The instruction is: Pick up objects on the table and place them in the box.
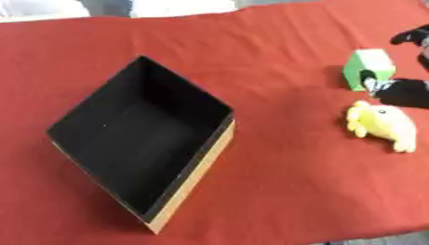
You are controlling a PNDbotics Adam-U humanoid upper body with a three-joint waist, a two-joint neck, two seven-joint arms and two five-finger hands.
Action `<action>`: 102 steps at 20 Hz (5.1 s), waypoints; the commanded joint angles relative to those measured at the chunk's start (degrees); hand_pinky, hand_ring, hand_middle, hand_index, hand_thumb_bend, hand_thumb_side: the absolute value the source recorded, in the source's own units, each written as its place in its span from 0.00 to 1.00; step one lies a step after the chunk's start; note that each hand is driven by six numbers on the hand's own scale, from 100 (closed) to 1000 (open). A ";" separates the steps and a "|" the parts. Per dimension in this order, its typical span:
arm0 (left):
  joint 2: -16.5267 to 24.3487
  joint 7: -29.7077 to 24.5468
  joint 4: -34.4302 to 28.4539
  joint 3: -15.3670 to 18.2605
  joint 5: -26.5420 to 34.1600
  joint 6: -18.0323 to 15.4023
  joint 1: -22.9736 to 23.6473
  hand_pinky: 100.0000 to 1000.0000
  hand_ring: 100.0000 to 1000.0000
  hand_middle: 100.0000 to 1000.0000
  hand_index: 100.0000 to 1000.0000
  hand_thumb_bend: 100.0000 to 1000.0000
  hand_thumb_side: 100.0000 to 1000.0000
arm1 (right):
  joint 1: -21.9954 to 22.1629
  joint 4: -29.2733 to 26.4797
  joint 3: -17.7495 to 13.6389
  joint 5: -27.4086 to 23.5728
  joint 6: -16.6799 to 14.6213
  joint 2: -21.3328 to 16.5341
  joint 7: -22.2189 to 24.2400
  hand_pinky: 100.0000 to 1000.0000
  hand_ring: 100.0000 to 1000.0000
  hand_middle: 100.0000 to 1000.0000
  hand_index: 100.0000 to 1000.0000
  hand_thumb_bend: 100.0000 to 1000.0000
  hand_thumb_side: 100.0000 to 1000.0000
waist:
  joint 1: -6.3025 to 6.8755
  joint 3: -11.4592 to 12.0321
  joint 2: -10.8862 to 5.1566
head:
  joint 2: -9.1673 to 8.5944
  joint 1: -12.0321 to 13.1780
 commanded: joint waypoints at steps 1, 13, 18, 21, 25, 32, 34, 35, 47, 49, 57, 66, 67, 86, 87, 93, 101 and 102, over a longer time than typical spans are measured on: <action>1.51 -0.11 -0.84 0.51 0.07 -0.07 -0.32 0.49 0.79 0.65 0.78 0.00 0.36 | -0.48 -0.76 -0.36 1.79 -1.00 -2.54 3.01 0.93 0.94 0.86 0.88 0.23 0.47 | -0.06 -0.07 -1.07 | -0.23 -0.63; 1.63 -0.21 -0.84 0.50 0.03 0.01 -0.24 0.48 0.79 0.65 0.78 0.00 0.36 | -1.37 -0.76 -0.68 4.23 -1.64 -4.29 14.49 0.94 0.97 0.87 0.91 0.34 0.37 | 0.09 -0.34 -0.84 | -0.54 -0.04; 1.68 -0.25 -0.84 0.48 0.01 0.05 -0.20 0.48 0.80 0.65 0.78 0.00 0.36 | -1.29 -0.76 -0.96 3.49 -1.70 -4.78 19.07 0.94 0.98 0.88 0.91 0.34 0.39 | 0.09 -0.54 -0.75 | 0.16 0.07; 1.77 -0.24 -0.84 0.48 0.01 0.06 -0.11 0.48 0.80 0.65 0.78 0.00 0.36 | -1.26 -0.76 -1.27 3.11 -1.83 -4.89 21.10 0.94 0.98 0.89 0.92 0.34 0.39 | 0.15 -0.72 -0.59 | 0.91 -0.07; 2.02 -0.23 -0.84 0.41 0.01 0.05 -0.08 0.48 0.80 0.66 0.78 0.00 0.37 | -1.32 -0.76 -1.55 2.67 -1.98 -5.05 22.14 0.94 0.98 0.89 0.92 0.34 0.40 | 0.19 -1.21 -0.09 | 1.18 -0.51; 2.20 -0.46 -0.84 0.17 0.14 0.24 0.23 0.48 0.80 0.66 0.78 0.00 0.39 | -1.27 -0.76 -1.49 1.87 -2.28 -5.29 22.32 0.94 0.99 0.90 0.93 0.35 0.40 | 0.31 -1.78 0.86 | 1.07 -0.83; 2.21 -0.53 -0.84 0.14 0.18 0.30 0.31 0.48 0.80 0.66 0.78 0.00 0.39 | -1.28 -0.76 -1.45 1.64 -2.34 -5.34 22.39 0.94 0.99 0.90 0.93 0.35 0.40 | 0.36 -1.82 1.10 | 1.14 -0.92; 2.20 -0.55 -0.84 0.12 0.20 0.31 0.34 0.48 0.80 0.66 0.78 0.00 0.39 | -1.30 -0.76 -1.43 1.54 -2.38 -5.37 22.42 0.94 0.99 0.90 0.93 0.35 0.40 | 0.39 -1.83 1.17 | 1.16 -0.96; 1.90 -0.68 -0.84 0.10 0.28 0.41 1.01 0.47 0.81 0.66 0.78 0.00 0.41 | -0.74 -0.76 -0.80 1.16 -2.91 -5.40 23.58 0.95 1.00 0.92 0.93 0.36 0.40 | 0.47 -0.31 1.50 | 0.40 -0.57; 1.86 -0.61 -0.84 0.17 0.24 0.40 1.18 0.47 0.81 0.66 0.78 0.00 0.41 | -0.27 -0.76 -0.90 1.29 -3.05 -5.13 23.88 0.95 1.00 0.92 0.93 0.37 0.39 | 0.46 -0.30 1.66 | 0.07 -0.45; 1.87 -0.21 -0.84 0.53 -0.05 0.52 1.88 0.47 0.81 0.66 0.78 0.00 0.42 | 1.62 -0.76 -1.62 2.18 -2.48 -4.32 25.49 0.95 1.00 0.93 0.93 0.42 0.35 | -0.65 1.58 2.12 | -0.36 -0.04; 2.21 -0.12 -0.84 0.66 -0.23 0.84 2.66 0.47 0.81 0.66 0.78 0.00 0.43 | 2.27 -0.76 -1.90 2.68 -0.78 -4.83 25.93 0.95 1.00 0.93 0.94 0.47 0.31 | -0.96 1.34 2.23 | -0.13 0.51; 2.22 -0.12 -0.84 0.65 -0.23 0.86 2.68 0.47 0.81 0.66 0.78 0.00 0.43 | 2.18 -0.76 -2.00 2.98 -0.45 -4.93 25.86 0.95 1.00 0.93 0.94 0.48 0.31 | -0.97 1.32 2.23 | -0.17 0.47; 2.34 -0.16 -0.84 0.69 -0.32 0.99 2.85 0.47 0.82 0.66 0.78 0.00 0.43 | 1.68 0.01 -3.39 5.80 9.61 -6.22 30.43 0.95 1.00 0.93 0.94 0.56 0.22 | -0.34 1.79 2.83 | -1.20 -1.45; 2.32 -0.12 -0.84 0.73 -0.33 0.99 2.87 0.47 0.82 0.66 0.78 0.00 0.43 | 1.57 0.71 -3.38 5.69 9.88 -6.29 30.43 0.95 1.00 0.93 0.94 0.56 0.22 | -0.30 1.87 2.83 | -1.21 -1.61; 2.27 0.10 -0.84 0.88 -0.43 0.99 3.03 0.47 0.82 0.66 0.78 0.00 0.42 | 0.57 5.03 -3.89 5.11 10.48 -6.48 30.43 0.95 1.00 0.93 0.94 0.56 0.21 | 0.03 2.20 2.72 | -1.13 -1.91; 2.27 0.11 -0.84 0.91 -0.46 1.04 3.14 0.47 0.82 0.66 0.78 0.00 0.42 | -0.23 9.20 -3.54 4.82 10.06 -7.28 30.43 0.96 1.00 0.93 0.94 0.59 0.20 | 0.46 2.13 2.67 | -1.23 -1.96; 2.29 0.12 -0.84 0.92 -0.46 1.05 3.16 0.47 0.82 0.66 0.78 0.00 0.42 | -0.27 9.70 -3.47 4.69 10.01 -7.44 30.43 0.96 1.00 0.93 0.94 0.59 0.19 | 0.52 2.08 2.66 | -1.23 -1.91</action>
